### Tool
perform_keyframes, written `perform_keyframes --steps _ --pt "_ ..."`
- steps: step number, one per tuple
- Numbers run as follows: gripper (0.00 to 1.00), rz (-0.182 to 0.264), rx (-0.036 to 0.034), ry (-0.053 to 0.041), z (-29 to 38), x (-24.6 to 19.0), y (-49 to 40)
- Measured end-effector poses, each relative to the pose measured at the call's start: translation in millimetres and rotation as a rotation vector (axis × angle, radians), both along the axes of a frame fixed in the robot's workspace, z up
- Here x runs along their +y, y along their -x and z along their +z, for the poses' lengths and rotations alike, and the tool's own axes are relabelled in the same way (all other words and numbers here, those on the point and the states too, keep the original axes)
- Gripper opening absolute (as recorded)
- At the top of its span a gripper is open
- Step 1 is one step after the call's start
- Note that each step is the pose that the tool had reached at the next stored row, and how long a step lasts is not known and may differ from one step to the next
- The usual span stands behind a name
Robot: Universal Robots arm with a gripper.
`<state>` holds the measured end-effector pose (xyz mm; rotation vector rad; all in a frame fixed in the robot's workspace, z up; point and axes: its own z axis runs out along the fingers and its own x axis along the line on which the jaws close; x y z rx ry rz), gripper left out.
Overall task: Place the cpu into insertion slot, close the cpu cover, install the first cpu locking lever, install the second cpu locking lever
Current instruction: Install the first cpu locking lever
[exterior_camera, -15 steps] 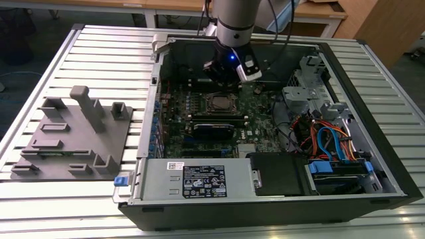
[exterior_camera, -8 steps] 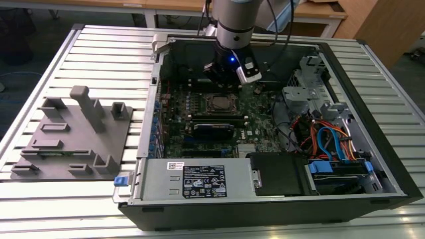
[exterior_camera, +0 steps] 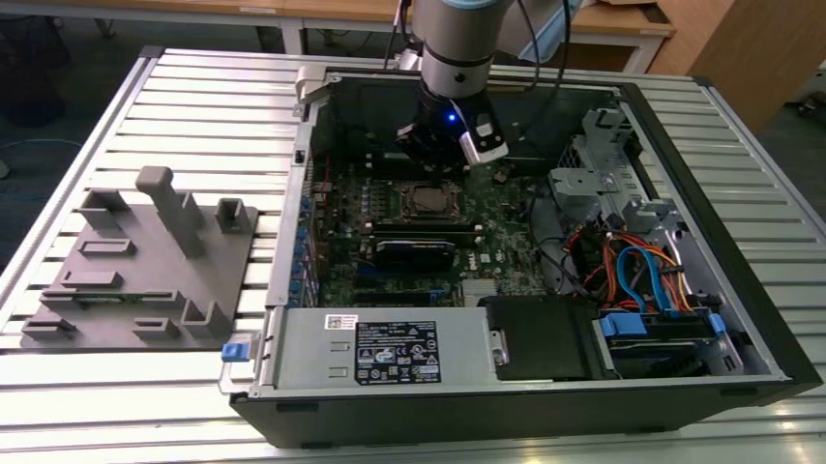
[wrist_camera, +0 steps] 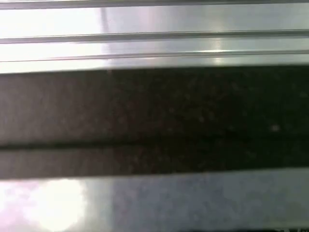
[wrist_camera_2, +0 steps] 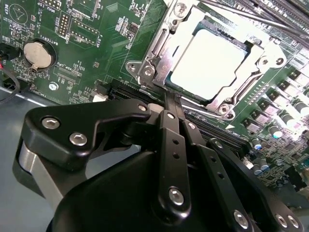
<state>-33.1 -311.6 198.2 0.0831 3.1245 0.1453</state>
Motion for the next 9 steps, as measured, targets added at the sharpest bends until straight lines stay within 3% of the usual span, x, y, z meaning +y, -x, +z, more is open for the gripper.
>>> perform_keyframes --steps 9 --pt "0.10 0.000 -0.0002 -0.0003 1.0 0.1 -0.2"
